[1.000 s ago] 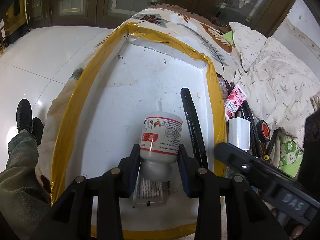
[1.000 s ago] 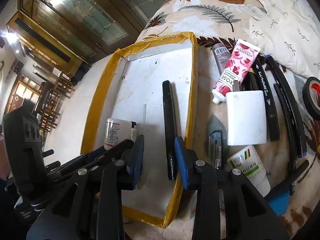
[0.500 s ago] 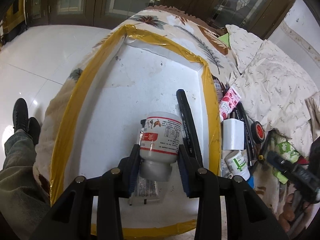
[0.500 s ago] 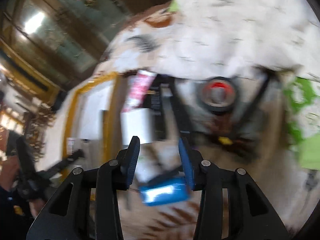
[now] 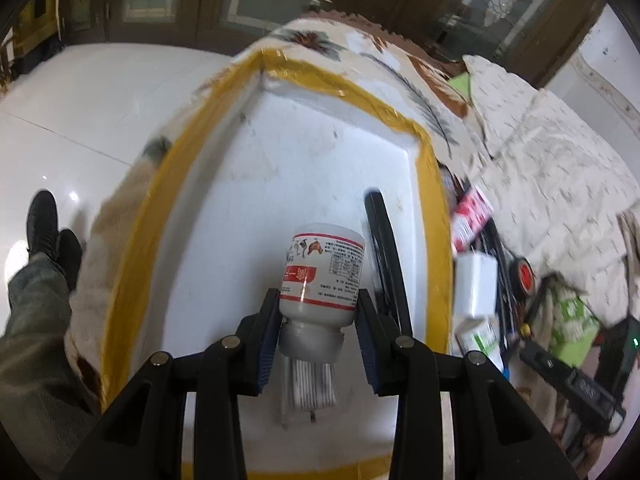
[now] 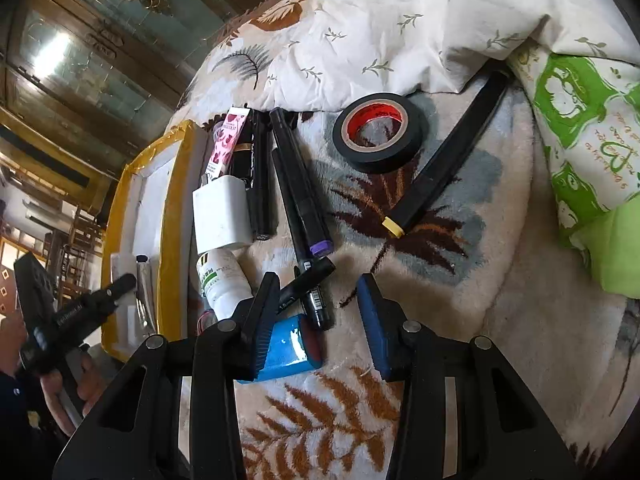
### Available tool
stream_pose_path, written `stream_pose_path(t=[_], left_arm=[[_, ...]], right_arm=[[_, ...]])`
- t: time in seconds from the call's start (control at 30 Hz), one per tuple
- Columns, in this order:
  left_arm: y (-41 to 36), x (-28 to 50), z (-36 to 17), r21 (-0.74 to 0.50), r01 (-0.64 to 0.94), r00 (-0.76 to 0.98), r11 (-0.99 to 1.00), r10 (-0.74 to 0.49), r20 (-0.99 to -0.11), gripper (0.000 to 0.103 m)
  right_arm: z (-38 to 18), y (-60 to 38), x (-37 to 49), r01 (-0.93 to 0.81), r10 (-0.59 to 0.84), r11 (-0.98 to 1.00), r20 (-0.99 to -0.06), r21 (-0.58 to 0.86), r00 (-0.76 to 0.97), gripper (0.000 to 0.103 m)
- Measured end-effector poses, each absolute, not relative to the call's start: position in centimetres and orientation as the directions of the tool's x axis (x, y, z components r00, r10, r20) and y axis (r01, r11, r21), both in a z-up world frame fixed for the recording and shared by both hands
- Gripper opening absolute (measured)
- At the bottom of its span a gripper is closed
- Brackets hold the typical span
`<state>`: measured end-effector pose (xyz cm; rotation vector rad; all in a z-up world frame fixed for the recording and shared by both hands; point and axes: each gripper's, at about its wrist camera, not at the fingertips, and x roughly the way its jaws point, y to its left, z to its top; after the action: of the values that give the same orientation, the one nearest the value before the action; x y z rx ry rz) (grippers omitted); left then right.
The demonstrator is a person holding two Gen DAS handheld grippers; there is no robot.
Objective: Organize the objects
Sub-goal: 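Lower the white bottle into the tray and open the left tool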
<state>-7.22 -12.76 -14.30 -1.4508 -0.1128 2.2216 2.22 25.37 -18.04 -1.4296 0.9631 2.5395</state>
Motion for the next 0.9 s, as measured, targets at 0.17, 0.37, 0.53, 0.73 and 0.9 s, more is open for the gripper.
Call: stream_pose_path(t=[0.17,0.37,0.53,0.73,0.9], left_arm=[[-10.0,-9.3,-13.8,-0.312,-0.356,-0.291,-0.881,0.422,-0.859,0.037],[-7.9,-9.6,-15.6,-0.283,-0.365,-0.241,-0.887,0.384,-0.891,0.036],[-8.0,-8.7,-15.7,-0.325,-0.400,-0.232,-0.857,0.437,-0.869,0.043],[-8.9,-5.8,-13.5,-0.404,-0.422,-0.278,-0.811,0.540,-0.794,0.072],[-6.8,-0.9,-10.1,-0.359,-0.581,-0.336,-0.731,0.617,-0.712,0.078]], right_arm=[[-18.1,25.0,2.2,-0.339,-0.245,-0.800,-0.785,0.495,-0.569,0.040],[-18.2,24.2,2.3,-0.320,-0.236,-0.821,-0.792,0.472,-0.563,0.040],[-18.3,24.1,2.5,-0.305,-0.244,-0.832,-0.798,0.464,-0.550,0.040],[-18.3,25.7,3.2,-0.327,-0.297,-0.776,-0.769,0.540,-0.567,0.040],[-19.2,26.0,2.6,-0.366,-0.332,-0.719,-0.755,0.591,-0.565,0.040]])
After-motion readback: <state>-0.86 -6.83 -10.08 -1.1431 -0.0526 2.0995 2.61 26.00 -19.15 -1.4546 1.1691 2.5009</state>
